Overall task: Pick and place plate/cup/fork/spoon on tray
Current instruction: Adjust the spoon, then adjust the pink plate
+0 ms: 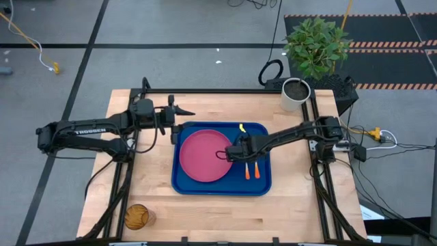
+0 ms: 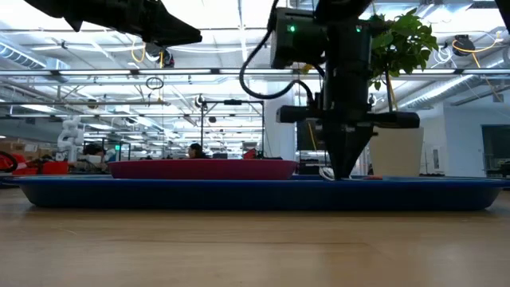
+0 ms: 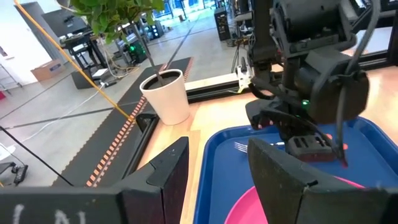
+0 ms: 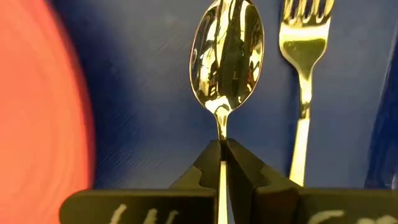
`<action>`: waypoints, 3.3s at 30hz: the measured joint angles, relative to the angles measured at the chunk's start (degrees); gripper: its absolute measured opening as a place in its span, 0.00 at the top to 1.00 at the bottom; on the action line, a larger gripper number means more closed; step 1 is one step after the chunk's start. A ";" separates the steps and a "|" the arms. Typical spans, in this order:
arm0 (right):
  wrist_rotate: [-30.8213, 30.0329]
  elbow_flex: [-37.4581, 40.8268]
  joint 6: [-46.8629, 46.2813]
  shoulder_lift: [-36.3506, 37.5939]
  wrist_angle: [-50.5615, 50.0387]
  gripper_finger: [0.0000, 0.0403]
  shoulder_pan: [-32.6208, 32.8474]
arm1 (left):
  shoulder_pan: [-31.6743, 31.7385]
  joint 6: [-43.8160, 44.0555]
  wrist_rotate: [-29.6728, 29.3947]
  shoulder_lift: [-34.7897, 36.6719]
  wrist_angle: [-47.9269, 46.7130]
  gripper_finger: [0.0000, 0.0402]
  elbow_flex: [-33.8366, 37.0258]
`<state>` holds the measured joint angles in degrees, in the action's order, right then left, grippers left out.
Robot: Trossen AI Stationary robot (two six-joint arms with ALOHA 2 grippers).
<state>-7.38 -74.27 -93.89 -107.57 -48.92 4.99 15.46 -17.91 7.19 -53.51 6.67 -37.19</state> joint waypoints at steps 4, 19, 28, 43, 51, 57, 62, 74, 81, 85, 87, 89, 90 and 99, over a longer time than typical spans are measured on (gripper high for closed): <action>0.06 2.92 0.00 0.04 4.87 1.00 -0.04 | 0.00 0.00 0.03 -0.01 -0.10 0.58 0.00; -0.24 5.02 -1.72 0.22 8.37 0.94 -0.04 | -0.01 0.04 0.01 -0.03 -0.21 0.58 0.00; -0.43 5.04 -2.36 0.83 8.73 0.75 -0.04 | 0.00 -0.07 0.01 -0.03 -0.48 0.58 0.00; -8.72 5.13 -0.61 9.67 10.70 0.69 0.00 | 0.00 -0.09 -0.01 -0.03 -0.45 0.58 0.00; -8.89 5.06 5.69 7.38 19.12 0.69 0.00 | 0.00 -0.24 -0.03 -0.04 -0.45 0.58 0.00; -6.02 5.06 5.11 6.78 18.45 0.69 0.02 | -0.02 -0.30 -0.03 -0.05 -0.45 0.58 0.00; -5.95 5.02 5.84 5.81 21.22 0.69 0.37 | 0.00 -0.37 -0.05 -0.05 -0.22 0.58 0.00; -4.18 5.02 5.19 3.03 20.55 0.69 0.87 | -0.02 0.02 -0.05 -0.05 0.51 0.58 0.00; -2.55 5.02 4.71 3.17 18.27 0.69 1.18 | -0.02 0.07 -0.05 -0.05 0.77 0.58 0.00; -2.30 5.02 3.44 3.17 16.66 0.69 1.80 | -0.02 0.09 -0.05 -0.05 0.77 0.58 0.00; -1.50 5.02 3.13 3.17 16.18 0.69 1.88 | -0.02 0.11 -0.05 -0.05 0.77 0.58 0.00; -1.31 5.02 3.08 3.17 15.98 0.69 1.97 | -0.02 0.11 -0.05 -0.05 0.79 0.58 0.00; -1.31 5.02 3.07 3.17 15.90 0.69 2.01 | -0.02 0.13 -0.05 -0.05 0.79 0.58 0.00; -1.39 5.02 2.82 5.03 11.74 0.69 2.03 | -0.04 0.13 0.03 -0.05 0.87 0.58 0.00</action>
<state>-8.77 -69.25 -91.07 -102.54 -37.18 7.03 15.42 -17.78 7.23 -53.56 7.54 -37.19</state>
